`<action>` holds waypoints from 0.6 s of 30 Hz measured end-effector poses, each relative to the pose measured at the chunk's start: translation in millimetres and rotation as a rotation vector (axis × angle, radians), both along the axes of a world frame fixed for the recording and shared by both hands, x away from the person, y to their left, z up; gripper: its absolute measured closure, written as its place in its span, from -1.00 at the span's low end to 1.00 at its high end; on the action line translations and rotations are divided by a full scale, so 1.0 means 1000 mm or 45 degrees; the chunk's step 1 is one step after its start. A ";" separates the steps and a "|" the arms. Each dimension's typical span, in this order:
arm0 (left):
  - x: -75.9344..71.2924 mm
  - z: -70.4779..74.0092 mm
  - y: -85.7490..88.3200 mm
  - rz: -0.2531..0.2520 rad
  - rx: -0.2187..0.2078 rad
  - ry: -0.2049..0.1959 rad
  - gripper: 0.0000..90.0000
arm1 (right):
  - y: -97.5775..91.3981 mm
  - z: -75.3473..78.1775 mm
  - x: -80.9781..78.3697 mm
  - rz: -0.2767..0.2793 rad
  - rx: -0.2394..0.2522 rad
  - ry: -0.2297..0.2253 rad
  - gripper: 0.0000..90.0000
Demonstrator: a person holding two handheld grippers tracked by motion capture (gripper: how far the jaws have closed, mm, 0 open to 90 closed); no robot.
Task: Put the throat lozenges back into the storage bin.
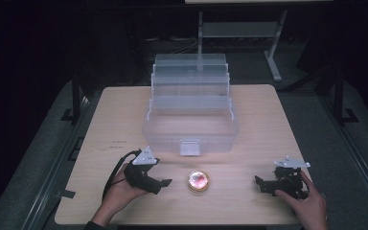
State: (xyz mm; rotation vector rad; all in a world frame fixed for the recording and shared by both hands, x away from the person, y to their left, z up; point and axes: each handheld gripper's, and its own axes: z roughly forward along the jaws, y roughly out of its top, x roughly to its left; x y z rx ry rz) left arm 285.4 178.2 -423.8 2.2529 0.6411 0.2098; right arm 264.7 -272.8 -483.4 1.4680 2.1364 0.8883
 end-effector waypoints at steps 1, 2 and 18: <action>0.000 0.000 -0.002 -0.006 0.006 0.000 -0.72 | 0.000 0.000 0.000 0.000 0.000 0.000 -1.00; 0.001 0.000 -0.004 -0.013 0.010 0.000 -0.72 | 0.000 0.000 0.000 0.000 0.000 0.000 -1.00; 0.002 0.006 -0.031 -0.112 0.033 0.007 -0.72 | 0.000 0.000 0.000 0.000 0.000 0.000 -1.00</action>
